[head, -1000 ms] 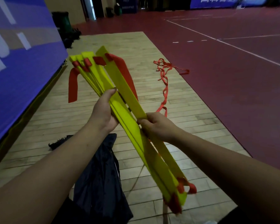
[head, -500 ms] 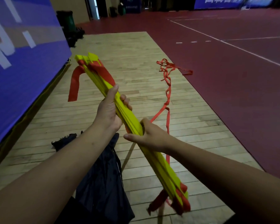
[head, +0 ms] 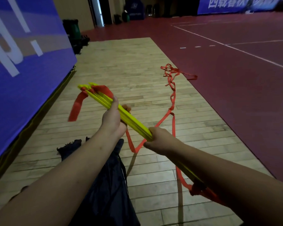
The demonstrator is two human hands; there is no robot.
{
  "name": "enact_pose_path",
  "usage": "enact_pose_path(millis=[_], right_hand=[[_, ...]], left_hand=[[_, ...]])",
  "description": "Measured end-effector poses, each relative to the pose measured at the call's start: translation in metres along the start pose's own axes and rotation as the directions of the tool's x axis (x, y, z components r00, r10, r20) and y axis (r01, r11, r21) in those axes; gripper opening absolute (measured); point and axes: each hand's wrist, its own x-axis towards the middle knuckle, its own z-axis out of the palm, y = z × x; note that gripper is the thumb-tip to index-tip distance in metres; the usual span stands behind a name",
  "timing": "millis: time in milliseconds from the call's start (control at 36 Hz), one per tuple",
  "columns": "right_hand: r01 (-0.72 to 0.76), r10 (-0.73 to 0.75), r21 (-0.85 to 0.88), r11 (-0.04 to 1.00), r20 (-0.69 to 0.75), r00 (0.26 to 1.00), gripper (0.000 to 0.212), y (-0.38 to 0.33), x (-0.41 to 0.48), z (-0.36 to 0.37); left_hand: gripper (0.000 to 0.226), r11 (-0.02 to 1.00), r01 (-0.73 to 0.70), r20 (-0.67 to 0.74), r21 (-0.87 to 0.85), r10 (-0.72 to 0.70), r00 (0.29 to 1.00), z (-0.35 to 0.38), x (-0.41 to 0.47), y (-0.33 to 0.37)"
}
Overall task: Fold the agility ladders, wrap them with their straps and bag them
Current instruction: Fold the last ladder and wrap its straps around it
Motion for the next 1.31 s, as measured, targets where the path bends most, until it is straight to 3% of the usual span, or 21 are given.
enact_pose_path(millis=[56, 139, 333, 389, 444, 500, 750, 861, 944, 1028, 1083, 1167, 1250, 1306], right_hand=[[-0.015, 0.015, 0.015, 1.000, 0.012, 1.000, 0.012, 0.005, -0.001, -0.008], [-0.047, 0.048, -0.029, 0.998, 0.037, 0.998, 0.015, 0.018, -0.005, -0.023], [-0.070, 0.093, -0.105, 0.992, 0.230, 0.969, 0.020, 0.049, -0.014, -0.047], [-0.060, 0.086, -0.106, 0.992, 0.254, 0.963, 0.020, 0.051, -0.015, -0.047], [-0.059, 0.087, -0.117, 0.991, 0.253, 0.964, 0.020, 0.051, -0.014, -0.045], [-0.064, 0.092, -0.123, 0.990, 0.234, 0.968, 0.021, 0.052, -0.013, -0.044], [-0.081, 0.101, -0.153, 0.985, 0.123, 0.987, 0.021, 0.058, -0.010, -0.046], [-0.097, 0.097, -0.009, 0.995, 0.183, 0.978, 0.015, 0.060, -0.012, -0.053], [-0.124, 0.081, 0.149, 0.981, 0.263, 0.961, 0.014, 0.056, -0.014, -0.057], [-0.142, 0.042, 0.259, 0.955, 0.357, 0.933, 0.016, 0.050, -0.016, -0.058], [-0.164, 0.005, 0.337, 0.927, 0.428, 0.904, 0.017, 0.046, -0.017, -0.056], [-0.232, -0.062, 0.463, 0.856, 0.537, 0.842, 0.016, 0.041, -0.017, -0.050], [-0.298, -0.177, 0.556, 0.776, 0.645, 0.744, 0.019, 0.036, -0.017, -0.042], [-0.326, -0.242, 0.594, 0.735, 0.680, 0.692, 0.021, 0.032, -0.016, -0.036]], left_hand=[[0.037, 0.994, -0.003, 0.025, 0.114, 0.000, 1.000, -0.003, 0.005, 0.006], [0.044, 0.981, -0.061, 0.025, 0.186, 0.057, 0.998, -0.017, 0.020, 0.022], [0.047, 0.990, -0.122, -0.145, -0.068, 0.112, 0.983, -0.054, 0.041, 0.056], [0.041, 0.993, -0.099, -0.141, 0.060, 0.107, 0.984, -0.059, 0.041, 0.057], [0.033, 0.948, -0.078, -0.055, 0.308, 0.099, 0.994, -0.062, 0.041, 0.053], [0.040, 0.897, -0.089, 0.012, 0.432, 0.093, 0.996, -0.060, 0.039, 0.047], [0.022, 0.815, -0.171, 0.105, 0.553, 0.135, 0.985, -0.053, 0.039, 0.036], [0.019, 0.930, -0.102, 0.166, 0.354, 0.045, 0.985, -0.052, 0.039, 0.046], [0.019, 0.977, -0.150, 0.308, 0.153, 0.097, 0.946, -0.053, 0.040, 0.048], [0.064, 0.989, -0.132, 0.461, 0.063, 0.089, 0.883, -0.053, 0.038, 0.044], [0.099, 0.990, -0.111, 0.570, 0.091, 0.039, 0.820, -0.051, 0.036, 0.041], [0.120, 0.986, -0.095, 0.628, 0.134, -0.011, 0.778, -0.043, 0.030, 0.035], [0.114, 0.991, -0.056, 0.633, 0.120, -0.033, 0.773, -0.035, 0.021, 0.025], [0.081, 0.998, -0.003, 0.588, 0.065, -0.036, 0.808, -0.027, 0.010, 0.019]])
